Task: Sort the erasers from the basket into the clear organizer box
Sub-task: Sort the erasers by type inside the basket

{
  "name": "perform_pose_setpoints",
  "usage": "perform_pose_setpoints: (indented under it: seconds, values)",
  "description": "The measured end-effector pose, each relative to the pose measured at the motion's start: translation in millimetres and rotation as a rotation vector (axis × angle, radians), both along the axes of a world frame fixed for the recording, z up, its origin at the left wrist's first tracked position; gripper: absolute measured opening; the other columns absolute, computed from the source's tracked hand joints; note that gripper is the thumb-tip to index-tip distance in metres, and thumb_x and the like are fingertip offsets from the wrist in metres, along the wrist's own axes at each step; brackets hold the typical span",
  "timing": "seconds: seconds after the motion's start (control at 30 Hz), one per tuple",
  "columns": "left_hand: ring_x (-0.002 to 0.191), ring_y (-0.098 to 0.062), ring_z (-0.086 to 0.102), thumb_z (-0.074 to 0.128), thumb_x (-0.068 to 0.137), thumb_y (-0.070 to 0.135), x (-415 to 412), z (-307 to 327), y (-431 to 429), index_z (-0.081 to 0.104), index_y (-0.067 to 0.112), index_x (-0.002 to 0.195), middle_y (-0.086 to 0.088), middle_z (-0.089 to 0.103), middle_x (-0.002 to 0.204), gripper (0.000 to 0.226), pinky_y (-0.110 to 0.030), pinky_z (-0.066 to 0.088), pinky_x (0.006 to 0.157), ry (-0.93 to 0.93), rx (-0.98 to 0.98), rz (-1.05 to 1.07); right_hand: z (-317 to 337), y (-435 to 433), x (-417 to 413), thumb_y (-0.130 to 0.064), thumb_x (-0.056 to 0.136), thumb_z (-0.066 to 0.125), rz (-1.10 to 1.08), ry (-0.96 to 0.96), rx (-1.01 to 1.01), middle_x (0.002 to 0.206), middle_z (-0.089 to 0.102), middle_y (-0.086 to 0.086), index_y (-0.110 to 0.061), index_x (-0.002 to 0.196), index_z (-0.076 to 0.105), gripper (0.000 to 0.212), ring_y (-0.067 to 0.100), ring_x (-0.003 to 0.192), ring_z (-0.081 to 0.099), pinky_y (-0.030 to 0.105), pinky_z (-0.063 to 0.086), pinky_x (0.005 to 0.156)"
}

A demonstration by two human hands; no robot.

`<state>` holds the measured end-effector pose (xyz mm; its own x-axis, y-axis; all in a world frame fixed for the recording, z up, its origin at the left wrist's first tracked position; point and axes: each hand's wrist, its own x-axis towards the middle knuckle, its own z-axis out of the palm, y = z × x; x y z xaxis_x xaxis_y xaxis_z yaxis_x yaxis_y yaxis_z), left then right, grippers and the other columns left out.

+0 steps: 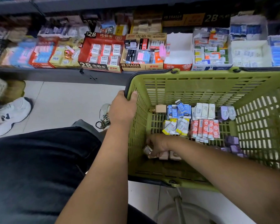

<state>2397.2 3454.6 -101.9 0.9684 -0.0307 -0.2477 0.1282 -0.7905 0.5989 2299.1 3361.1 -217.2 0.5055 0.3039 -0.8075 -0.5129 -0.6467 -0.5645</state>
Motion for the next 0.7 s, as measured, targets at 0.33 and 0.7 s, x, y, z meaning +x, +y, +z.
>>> perform_pose_setpoints:
  seconds: [0.33, 0.7]
  values:
    - [0.082, -0.022, 0.051, 0.046, 0.095, 0.049, 3.0, -3.6, -1.2, 0.053, 0.019, 0.097, 0.013, 0.049, 0.073, 0.030, -0.030, 0.036, 0.072, -0.010, 0.009, 0.009, 5.0, -10.9, -4.6, -0.015, 0.087, 0.065, 0.066, -0.179, -0.078, 0.119, 0.064, 0.010, -0.009, 0.121, 0.062, 0.034, 0.021, 0.101, 0.061, 0.020, 0.042, 0.078]
    - [0.085, -0.023, 0.052, 0.045, 0.095, 0.049, 2.9, -4.1, -1.2, 0.055, 0.018, 0.101, 0.005, 0.055, 0.083, 0.034, -0.032, 0.038, 0.073, -0.021, 0.013, 0.000, 17.7, -31.6, 23.6, -0.020, 0.084, 0.067, -0.112, -0.562, -0.274, 0.113, 0.062, 0.008, -0.012, 0.117, 0.062, 0.034, 0.024, 0.105, 0.059, 0.029, 0.047, 0.086]
